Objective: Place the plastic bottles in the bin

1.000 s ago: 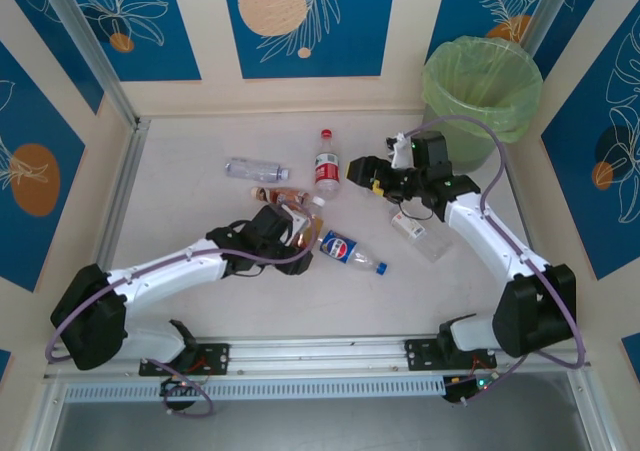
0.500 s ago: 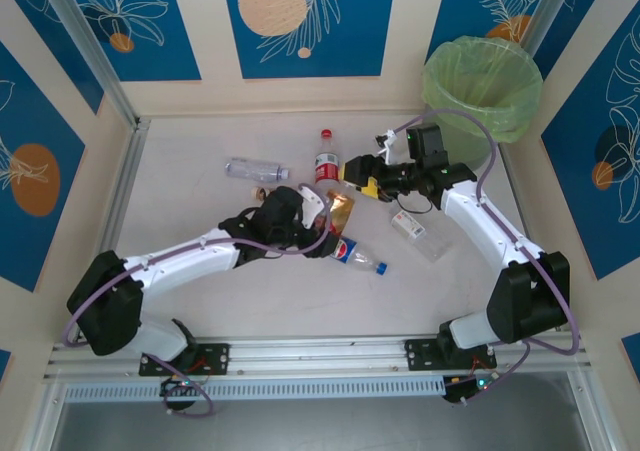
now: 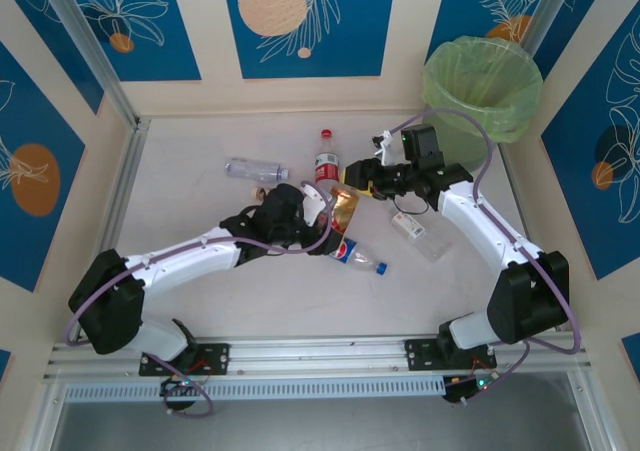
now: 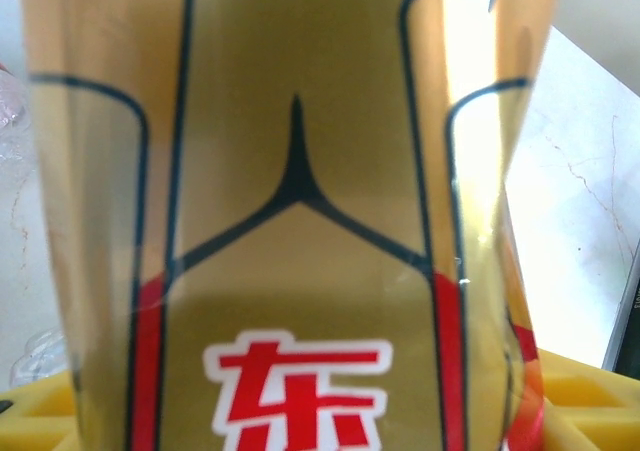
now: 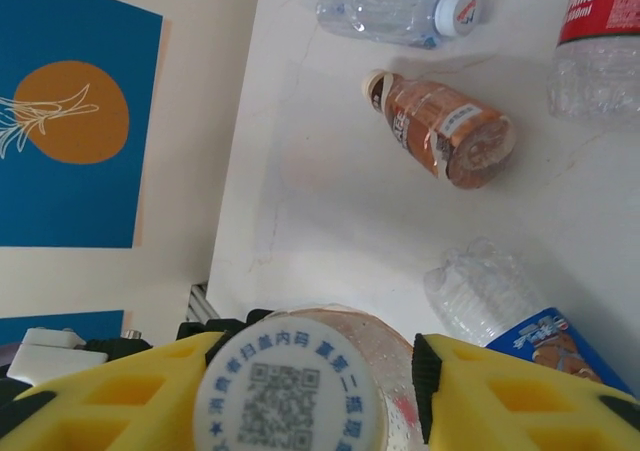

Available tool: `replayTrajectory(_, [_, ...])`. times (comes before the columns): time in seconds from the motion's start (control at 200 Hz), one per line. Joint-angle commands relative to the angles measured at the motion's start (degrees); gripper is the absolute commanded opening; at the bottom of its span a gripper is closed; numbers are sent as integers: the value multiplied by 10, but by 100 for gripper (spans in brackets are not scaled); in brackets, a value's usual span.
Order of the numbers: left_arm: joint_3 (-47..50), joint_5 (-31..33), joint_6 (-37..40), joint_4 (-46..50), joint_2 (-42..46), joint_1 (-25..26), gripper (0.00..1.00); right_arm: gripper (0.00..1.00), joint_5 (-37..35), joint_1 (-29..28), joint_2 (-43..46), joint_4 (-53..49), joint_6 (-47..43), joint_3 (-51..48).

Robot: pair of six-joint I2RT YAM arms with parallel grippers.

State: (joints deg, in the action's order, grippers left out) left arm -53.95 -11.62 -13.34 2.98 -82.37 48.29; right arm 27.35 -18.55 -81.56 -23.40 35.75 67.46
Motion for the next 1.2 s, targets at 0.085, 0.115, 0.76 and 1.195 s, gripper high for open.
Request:
replayTrajectory(0.085, [-21, -17, 2, -12, -12, 1, 60, 42, -24, -9, 18, 9, -13, 7])
replayTrajectory(0.115, [-22, -19, 2, -12, -13, 2, 60, 39, -26, -9, 21, 10, -14, 5])
replayTrajectory(0.76, [-12, -68, 3, -33, 9, -1, 91, 22, -55, -11, 37, 24, -24, -7])
replayTrajectory(1.195, [83, 191, -65, -75, 120, -18, 100, 22, -176, -9, 24, 17, -67, 25])
